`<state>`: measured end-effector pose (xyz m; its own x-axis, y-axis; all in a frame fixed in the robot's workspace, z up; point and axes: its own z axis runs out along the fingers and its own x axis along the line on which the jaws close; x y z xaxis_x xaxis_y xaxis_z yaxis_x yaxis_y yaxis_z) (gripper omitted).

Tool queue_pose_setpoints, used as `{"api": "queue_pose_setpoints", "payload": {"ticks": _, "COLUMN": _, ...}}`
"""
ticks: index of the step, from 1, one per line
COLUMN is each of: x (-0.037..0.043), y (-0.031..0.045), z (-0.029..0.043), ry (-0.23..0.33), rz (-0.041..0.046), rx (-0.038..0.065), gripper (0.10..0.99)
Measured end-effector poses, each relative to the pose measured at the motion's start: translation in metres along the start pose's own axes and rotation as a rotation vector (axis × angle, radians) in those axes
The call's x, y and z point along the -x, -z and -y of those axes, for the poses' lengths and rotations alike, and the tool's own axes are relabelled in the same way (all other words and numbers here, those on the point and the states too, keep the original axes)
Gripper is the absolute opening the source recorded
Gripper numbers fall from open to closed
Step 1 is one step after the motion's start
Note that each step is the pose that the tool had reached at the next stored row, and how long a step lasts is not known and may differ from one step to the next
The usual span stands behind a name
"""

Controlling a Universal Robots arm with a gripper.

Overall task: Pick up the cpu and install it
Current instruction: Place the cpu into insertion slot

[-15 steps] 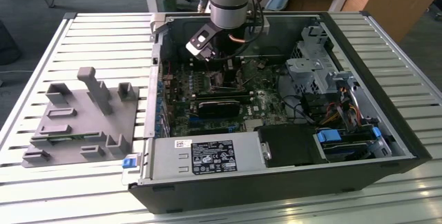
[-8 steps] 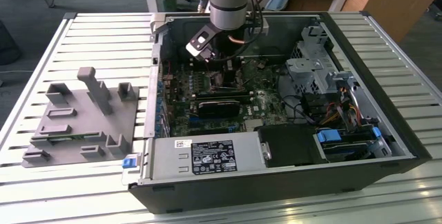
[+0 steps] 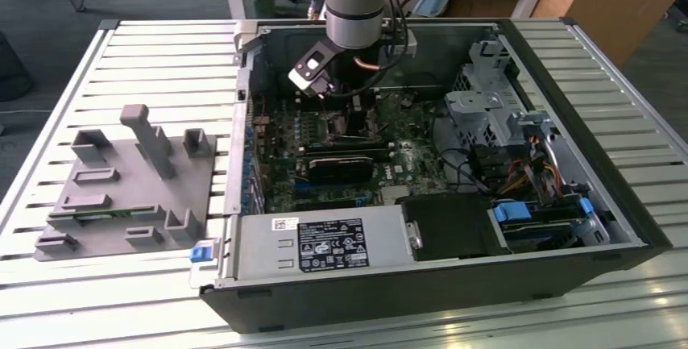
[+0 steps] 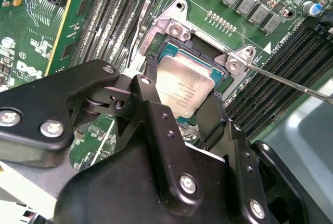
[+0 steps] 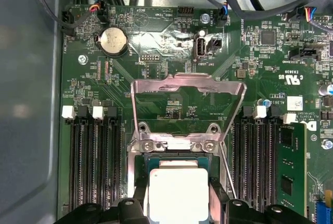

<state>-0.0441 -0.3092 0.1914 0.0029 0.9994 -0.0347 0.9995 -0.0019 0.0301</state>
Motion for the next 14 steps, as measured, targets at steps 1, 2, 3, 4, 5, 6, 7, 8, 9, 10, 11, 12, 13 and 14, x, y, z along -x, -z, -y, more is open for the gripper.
{"api": "queue_pose_setpoints", "payload": {"ticks": 1, "x": 0.0000, "y": -0.0001, "z": 0.0000, "ry": 0.000, "rz": -0.0002, "rx": 0.000, "gripper": 0.541}}
{"api": "queue_pose_setpoints", "payload": {"ticks": 2, "x": -0.0002, "y": -0.0003, "z": -0.0001, "ry": 0.000, "rz": -0.0006, "rx": 0.001, "gripper": 0.541}}
{"api": "queue_pose_setpoints", "payload": {"ticks": 3, "x": -0.0002, "y": -0.0003, "z": -0.0001, "ry": 0.000, "rz": -0.0008, "rx": 0.001, "gripper": 0.541}}
{"api": "queue_pose_setpoints", "payload": {"ticks": 4, "x": -0.0002, "y": -0.0003, "z": -0.0001, "ry": 0.000, "rz": -0.0007, "rx": 0.001, "gripper": 0.541}}
{"api": "queue_pose_setpoints", "payload": {"ticks": 5, "x": -0.0002, "y": -0.0003, "z": -0.0001, "ry": 0.000, "rz": -0.0008, "rx": 0.001, "gripper": 0.541}}
{"api": "queue_pose_setpoints", "payload": {"ticks": 6, "x": -0.0002, "y": -0.0003, "z": -0.0001, "ry": 0.000, "rz": -0.0007, "rx": 0.001, "gripper": 0.541}}
{"api": "queue_pose_setpoints", "payload": {"ticks": 7, "x": -0.0002, "y": -0.0004, "z": -0.0001, "ry": 0.000, "rz": -0.0009, "rx": 0.001, "gripper": 0.541}}
{"api": "queue_pose_setpoints", "payload": {"ticks": 8, "x": -0.0003, "y": -0.0006, "z": -0.0002, "ry": 0.000, "rz": -0.0013, "rx": 0.001, "gripper": 0.549}}
{"api": "queue_pose_setpoints", "payload": {"ticks": 9, "x": -0.0007, "y": -0.0012, "z": -0.0004, "ry": 0.000, "rz": -0.0037, "rx": 0.002, "gripper": 0.549}}
{"api": "queue_pose_setpoints", "payload": {"ticks": 10, "x": -0.0007, "y": -0.0011, "z": -0.0004, "ry": 0.000, "rz": -0.0030, "rx": 0.002, "gripper": 0.604}}
{"api": "queue_pose_setpoints", "payload": {"ticks": 11, "x": -0.0004, "y": -0.0009, "z": -0.0003, "ry": 0.000, "rz": -0.0021, "rx": 0.001, "gripper": 0.604}}
{"api": "queue_pose_setpoints", "payload": {"ticks": 12, "x": -0.0002, "y": -0.0005, "z": -0.0001, "ry": 0.000, "rz": -0.0009, "rx": 0.001, "gripper": 0.675}}
{"api": "queue_pose_setpoints", "payload": {"ticks": 13, "x": -0.0002, "y": -0.0004, "z": -0.0001, "ry": 0.000, "rz": -0.0009, "rx": 0.001, "gripper": 0.675}}
{"api": "queue_pose_setpoints", "payload": {"ticks": 14, "x": -0.0002, "y": -0.0004, "z": -0.0001, "ry": 0.000, "rz": -0.0008, "rx": 0.001, "gripper": 0.675}}
